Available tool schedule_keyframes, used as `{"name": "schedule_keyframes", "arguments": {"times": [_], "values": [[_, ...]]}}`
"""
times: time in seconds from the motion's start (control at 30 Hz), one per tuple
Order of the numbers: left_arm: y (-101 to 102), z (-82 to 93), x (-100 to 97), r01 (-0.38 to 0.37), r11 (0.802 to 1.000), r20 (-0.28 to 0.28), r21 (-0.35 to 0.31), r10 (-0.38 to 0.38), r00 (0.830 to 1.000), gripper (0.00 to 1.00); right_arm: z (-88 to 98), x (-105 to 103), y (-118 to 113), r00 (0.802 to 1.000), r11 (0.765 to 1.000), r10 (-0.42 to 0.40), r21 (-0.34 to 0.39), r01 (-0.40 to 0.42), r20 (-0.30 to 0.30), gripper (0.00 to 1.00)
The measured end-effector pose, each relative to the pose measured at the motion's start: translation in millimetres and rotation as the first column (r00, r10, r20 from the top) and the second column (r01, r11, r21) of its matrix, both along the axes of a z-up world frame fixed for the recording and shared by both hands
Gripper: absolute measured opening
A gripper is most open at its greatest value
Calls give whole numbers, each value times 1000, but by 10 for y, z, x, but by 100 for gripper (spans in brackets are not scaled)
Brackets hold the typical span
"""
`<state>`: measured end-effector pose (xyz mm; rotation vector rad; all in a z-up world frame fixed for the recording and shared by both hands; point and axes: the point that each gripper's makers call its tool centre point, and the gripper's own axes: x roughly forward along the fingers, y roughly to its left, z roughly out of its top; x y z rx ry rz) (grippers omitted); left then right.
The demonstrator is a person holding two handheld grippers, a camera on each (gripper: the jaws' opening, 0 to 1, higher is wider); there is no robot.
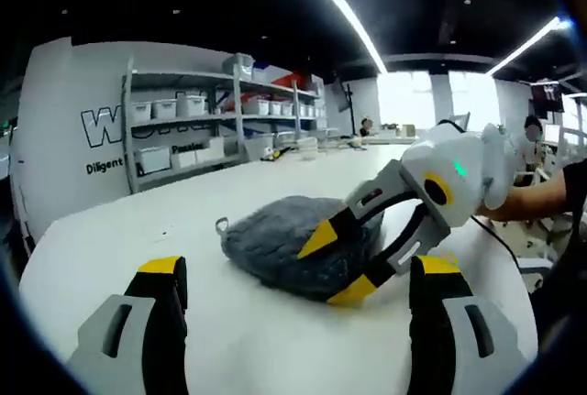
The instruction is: Open the folded towel by lifting each exposed corner and separating the folded layers until the towel lies flat within the target outline without major curled edges
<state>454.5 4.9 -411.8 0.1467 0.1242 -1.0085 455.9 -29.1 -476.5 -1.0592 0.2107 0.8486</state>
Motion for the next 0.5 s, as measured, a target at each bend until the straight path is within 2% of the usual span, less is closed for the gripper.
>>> {"name": "schedule_keyframes", "arguments": {"times": [0.13, 0.27, 0.5], "values": [[-9, -45, 12, -3, 1000, -17, 10, 3, 1000, 100, 7, 7, -1, 1000, 1000, -3, 3, 3, -1, 23], [-24, -93, 15, 0, 1000, -31, 24, 1, 1000, 100, 0, 13, -16, 1000, 1000, -9, 1, 9, -14, 12], [-43, -138, -5, 11, 999, -42, 42, -9, 999, 100, 170, 36, -64, 999, 993, -33, 110, 37, -37, 8]]}}
